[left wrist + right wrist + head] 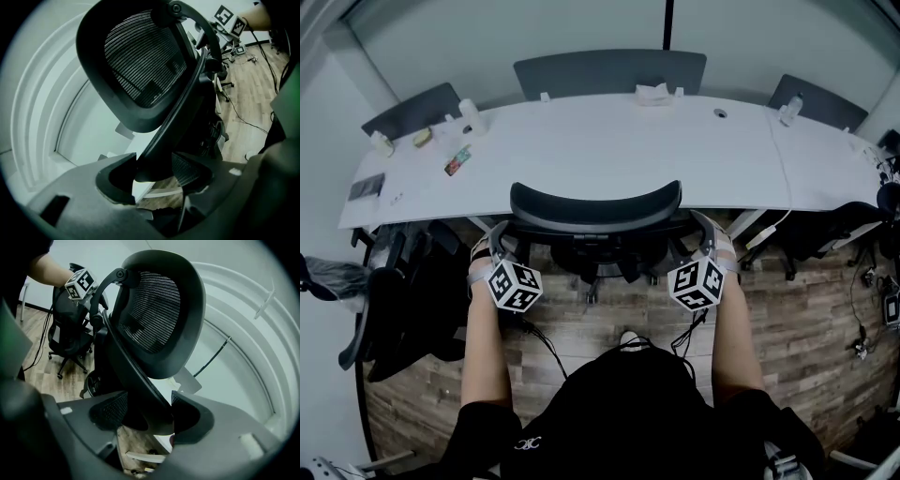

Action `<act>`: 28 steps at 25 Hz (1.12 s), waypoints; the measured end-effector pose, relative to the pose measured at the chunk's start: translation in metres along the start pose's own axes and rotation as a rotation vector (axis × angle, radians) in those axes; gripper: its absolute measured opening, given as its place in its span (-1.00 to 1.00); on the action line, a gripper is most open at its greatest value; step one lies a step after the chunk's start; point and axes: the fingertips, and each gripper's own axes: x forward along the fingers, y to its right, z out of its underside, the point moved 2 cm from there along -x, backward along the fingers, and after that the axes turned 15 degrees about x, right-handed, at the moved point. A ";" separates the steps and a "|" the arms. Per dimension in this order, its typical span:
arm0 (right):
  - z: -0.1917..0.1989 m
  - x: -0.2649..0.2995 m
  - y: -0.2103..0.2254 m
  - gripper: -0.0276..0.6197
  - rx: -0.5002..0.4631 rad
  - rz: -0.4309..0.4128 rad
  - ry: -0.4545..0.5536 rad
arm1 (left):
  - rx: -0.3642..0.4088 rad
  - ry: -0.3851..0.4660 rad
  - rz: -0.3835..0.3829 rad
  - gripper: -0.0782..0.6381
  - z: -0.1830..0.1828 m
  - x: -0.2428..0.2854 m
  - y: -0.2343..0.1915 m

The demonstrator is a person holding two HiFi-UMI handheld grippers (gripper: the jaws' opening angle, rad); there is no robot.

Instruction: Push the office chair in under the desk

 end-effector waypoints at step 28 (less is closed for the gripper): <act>-0.018 0.064 0.034 0.01 -0.002 0.003 0.026 | -0.024 0.005 -0.016 -0.10 -0.011 0.055 -0.033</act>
